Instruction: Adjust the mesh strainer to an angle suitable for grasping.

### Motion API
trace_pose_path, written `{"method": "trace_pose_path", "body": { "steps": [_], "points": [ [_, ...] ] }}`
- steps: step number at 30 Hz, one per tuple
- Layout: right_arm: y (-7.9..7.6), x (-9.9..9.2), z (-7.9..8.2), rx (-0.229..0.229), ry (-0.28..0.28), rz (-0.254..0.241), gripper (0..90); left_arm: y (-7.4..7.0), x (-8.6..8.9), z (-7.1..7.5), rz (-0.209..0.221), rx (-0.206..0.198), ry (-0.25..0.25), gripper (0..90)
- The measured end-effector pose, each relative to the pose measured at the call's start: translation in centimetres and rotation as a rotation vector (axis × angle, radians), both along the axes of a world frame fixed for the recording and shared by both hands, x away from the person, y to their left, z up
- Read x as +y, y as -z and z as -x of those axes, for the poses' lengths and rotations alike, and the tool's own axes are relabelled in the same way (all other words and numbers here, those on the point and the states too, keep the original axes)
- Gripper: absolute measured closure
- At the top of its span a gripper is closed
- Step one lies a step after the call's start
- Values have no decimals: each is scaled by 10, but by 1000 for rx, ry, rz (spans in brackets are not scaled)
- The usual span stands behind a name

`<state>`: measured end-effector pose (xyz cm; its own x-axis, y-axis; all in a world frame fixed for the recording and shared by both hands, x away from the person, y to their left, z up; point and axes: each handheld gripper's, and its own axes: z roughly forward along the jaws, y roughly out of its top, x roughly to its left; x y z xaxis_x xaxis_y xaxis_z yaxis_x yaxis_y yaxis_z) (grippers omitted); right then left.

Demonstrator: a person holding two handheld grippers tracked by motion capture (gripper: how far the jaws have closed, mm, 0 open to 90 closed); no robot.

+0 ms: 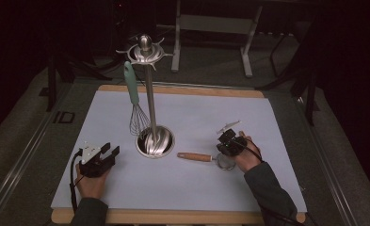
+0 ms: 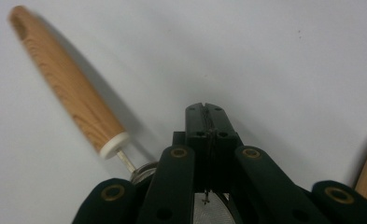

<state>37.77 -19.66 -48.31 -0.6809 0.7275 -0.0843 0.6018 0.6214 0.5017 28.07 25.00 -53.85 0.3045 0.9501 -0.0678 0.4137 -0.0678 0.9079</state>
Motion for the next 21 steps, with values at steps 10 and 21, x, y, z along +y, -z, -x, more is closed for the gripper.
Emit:
{"method": "trace_pose_path", "body": {
  "steps": [10, 21],
  "points": [
    [-4, -4, 16, 32, -35, -11, 891, 0, 0, 0, -4, 0, 1, 573],
    [-3, 12, 17, 73, -124, -25, 863, 0, 0, 0, -3, 0, 0, 573]
  ]
}}
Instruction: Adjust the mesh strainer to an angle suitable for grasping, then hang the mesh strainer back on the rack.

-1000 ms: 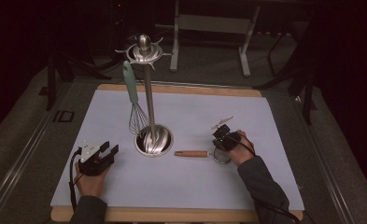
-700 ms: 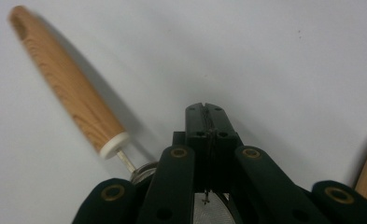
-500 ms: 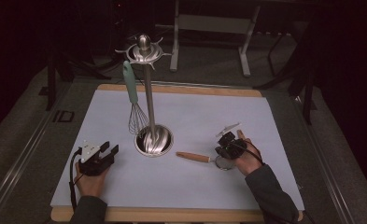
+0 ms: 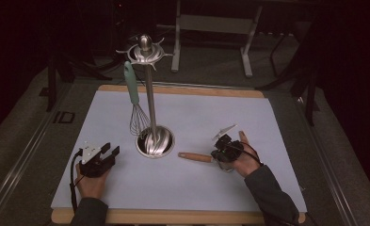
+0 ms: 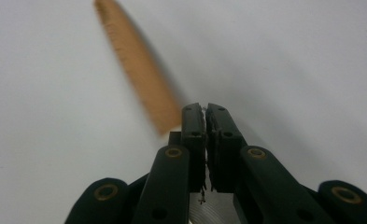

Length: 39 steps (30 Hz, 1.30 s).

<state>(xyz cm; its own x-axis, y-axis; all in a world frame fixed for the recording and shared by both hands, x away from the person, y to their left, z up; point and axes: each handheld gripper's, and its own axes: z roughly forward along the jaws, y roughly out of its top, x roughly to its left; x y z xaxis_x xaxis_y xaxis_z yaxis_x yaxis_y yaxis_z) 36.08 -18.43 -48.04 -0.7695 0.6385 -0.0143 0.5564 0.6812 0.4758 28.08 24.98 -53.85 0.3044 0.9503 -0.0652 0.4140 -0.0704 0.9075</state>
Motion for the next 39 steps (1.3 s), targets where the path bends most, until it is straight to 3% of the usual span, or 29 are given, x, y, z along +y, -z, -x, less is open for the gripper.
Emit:
{"method": "trace_pose_path", "body": {
  "steps": [8, 15, 22, 34, 39],
  "points": [
    [6, 10, -6, 41, -32, -29, 852, 0, 0, 0, -2, 0, 1, 573],
    [3, 11, -12, 39, -39, -60, 813, 0, 0, 0, -4, -1, 2, 573],
    [3, 14, -17, 28, -71, -51, 754, 0, 0, 0, -2, 0, 0, 573],
    [3, 25, -25, 50, -127, -27, 721, 0, 0, 0, -6, -1, 2, 573],
    [4, 23, -32, 70, -154, 4, 681, 0, 0, 0, -5, 0, 2, 573]
  ]
}}
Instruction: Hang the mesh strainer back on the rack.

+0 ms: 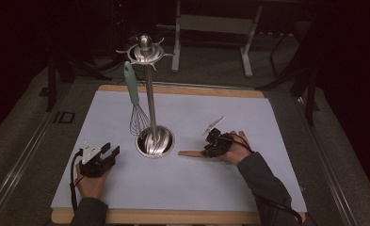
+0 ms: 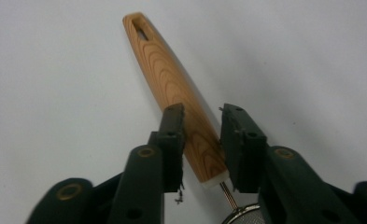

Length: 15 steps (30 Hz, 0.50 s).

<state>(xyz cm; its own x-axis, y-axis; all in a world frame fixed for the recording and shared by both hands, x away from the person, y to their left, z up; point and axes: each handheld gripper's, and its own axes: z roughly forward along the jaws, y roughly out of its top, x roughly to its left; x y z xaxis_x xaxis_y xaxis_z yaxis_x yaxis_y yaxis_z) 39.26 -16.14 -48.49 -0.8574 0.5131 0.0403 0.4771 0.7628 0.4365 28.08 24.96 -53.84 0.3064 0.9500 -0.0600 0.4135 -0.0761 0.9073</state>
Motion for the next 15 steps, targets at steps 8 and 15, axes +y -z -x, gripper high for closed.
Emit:
{"method": "trace_pose_path", "body": {
  "steps": [8, 15],
  "points": [
    [2, -4, -9, 65, -21, 9, 636, 0, 0, 0, 0, 0, 0, 572],
    [3, -2, -9, 99, -50, 27, 640, 0, 0, 0, 0, 1, 0, 571]
  ]
}}
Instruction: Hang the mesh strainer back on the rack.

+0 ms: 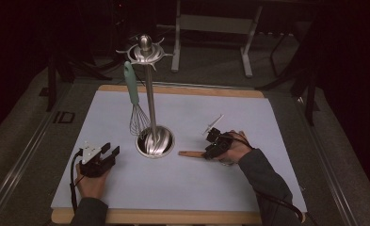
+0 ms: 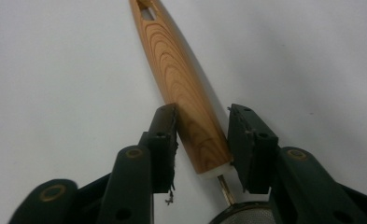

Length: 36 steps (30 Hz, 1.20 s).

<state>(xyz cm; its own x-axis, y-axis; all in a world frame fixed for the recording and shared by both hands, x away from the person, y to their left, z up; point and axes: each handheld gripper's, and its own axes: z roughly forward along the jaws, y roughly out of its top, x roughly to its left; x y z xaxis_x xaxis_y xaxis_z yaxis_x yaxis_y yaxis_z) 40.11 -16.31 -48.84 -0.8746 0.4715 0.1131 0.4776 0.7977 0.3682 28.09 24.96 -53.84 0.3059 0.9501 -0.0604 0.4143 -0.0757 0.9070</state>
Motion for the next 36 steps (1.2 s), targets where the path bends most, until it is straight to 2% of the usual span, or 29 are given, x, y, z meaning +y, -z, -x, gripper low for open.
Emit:
{"method": "trace_pose_path", "body": {
  "steps": [4, 9, 14, 18, 20, 22, 24, 27, 29, 34, 35, 36],
  "points": [
    [-1, 1, 1, 26, -27, -2, 661, 0, 0, 0, 0, 0, -1, 569],
    [0, 7, 2, 48, -57, 53, 648, 0, 0, 0, -3, 0, -1, 567],
    [0, 11, 0, 71, -53, 84, 637, 0, 0, 0, 0, 0, -1, 567],
    [9, 15, 1, 73, -63, 172, 626, 0, 0, 0, -1, -2, -1, 567],
    [8, 14, 1, 69, -42, 168, 653, 0, 0, 0, -2, -1, 0, 567],
    [6, 12, 0, 65, 16, 173, 707, 0, 0, 0, -3, -1, 0, 567],
    [7, 9, -1, 84, 43, 152, 709, 0, 0, 0, -3, 0, -1, 567],
    [7, 7, -1, 103, 55, 117, 710, 0, 0, 0, -5, 1, -1, 567],
    [7, 7, -1, 95, 65, 108, 710, 0, 0, 0, -5, 0, -1, 567],
    [0, 8, 0, 70, 67, 42, 711, 0, 0, 0, -4, 0, -1, 567],
    [0, 8, 0, 70, 67, 42, 711, 0, 0, 0, -4, 0, -1, 567],
    [-5, 9, 2, 53, 75, 21, 711, 0, 0, 0, -4, 0, -1, 567]
  ]
}}
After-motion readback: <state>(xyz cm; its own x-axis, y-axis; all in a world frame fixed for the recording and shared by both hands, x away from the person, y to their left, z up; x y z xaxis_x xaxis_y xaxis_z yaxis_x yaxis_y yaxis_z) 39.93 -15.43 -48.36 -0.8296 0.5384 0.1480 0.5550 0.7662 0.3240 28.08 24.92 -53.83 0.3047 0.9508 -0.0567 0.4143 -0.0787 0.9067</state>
